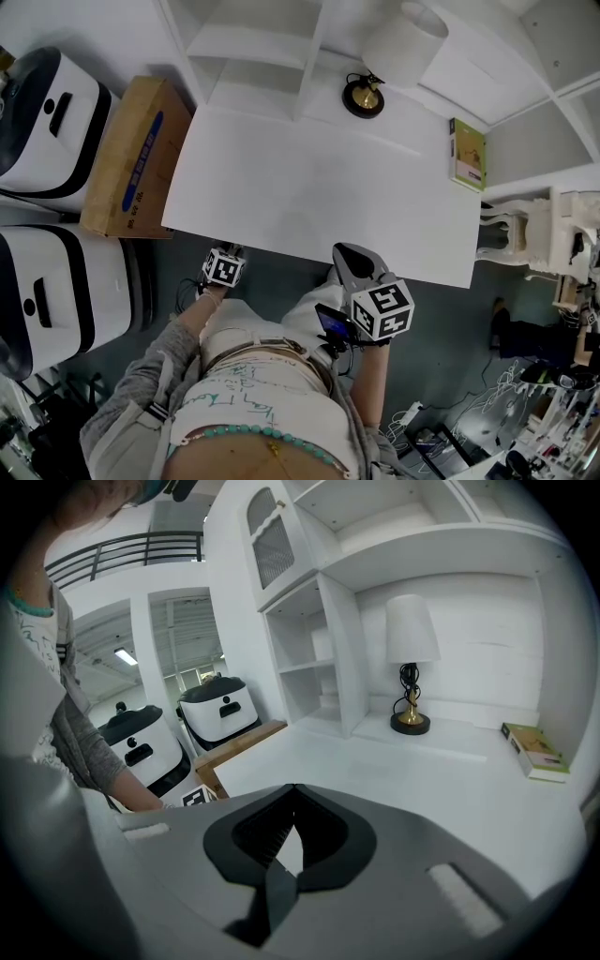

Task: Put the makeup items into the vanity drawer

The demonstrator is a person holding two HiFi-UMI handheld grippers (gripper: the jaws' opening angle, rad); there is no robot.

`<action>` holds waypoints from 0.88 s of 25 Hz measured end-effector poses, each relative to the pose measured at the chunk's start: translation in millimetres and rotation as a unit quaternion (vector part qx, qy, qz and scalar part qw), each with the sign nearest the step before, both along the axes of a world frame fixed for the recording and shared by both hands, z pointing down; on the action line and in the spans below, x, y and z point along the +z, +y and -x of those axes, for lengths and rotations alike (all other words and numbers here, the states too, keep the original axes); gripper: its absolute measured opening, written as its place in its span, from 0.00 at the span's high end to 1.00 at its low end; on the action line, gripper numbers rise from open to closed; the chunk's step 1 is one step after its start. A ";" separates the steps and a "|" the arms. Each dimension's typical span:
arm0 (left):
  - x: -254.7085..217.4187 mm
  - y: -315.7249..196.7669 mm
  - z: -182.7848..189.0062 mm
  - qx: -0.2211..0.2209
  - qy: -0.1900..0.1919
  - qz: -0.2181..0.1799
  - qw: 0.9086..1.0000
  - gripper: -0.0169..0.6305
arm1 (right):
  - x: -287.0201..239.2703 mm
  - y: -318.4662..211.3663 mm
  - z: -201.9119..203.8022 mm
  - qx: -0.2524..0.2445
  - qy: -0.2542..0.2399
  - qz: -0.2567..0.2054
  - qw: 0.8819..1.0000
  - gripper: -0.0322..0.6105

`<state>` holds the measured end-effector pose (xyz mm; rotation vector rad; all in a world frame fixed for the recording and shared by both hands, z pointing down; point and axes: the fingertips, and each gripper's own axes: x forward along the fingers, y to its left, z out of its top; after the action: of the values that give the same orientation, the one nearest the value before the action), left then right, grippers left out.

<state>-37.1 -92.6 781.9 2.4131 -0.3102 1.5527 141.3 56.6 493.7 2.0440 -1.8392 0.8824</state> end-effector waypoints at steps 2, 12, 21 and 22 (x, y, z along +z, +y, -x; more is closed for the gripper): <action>-5.2 1.0 0.6 0.000 0.007 -0.004 1.000 0.77 | -0.2 0.8 1.6 0.000 0.001 0.000 1.000 0.90; -35.2 13.3 -3.9 -0.002 0.049 -0.011 0.999 0.77 | -1.7 9.8 10.0 -0.002 0.010 -0.002 1.000 0.90; -84.8 14.2 -4.7 -0.025 0.099 -0.015 0.995 0.88 | -5.2 9.8 18.2 -0.003 0.014 -0.012 1.000 0.90; -91.3 13.3 -6.2 -0.026 0.108 -0.019 0.994 0.90 | -5.5 9.3 19.7 -0.004 0.014 -0.013 1.000 0.90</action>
<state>-31.0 -79.3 690.6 2.5517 -0.3588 1.2617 121.7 65.9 488.3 2.0535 -1.8521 0.8265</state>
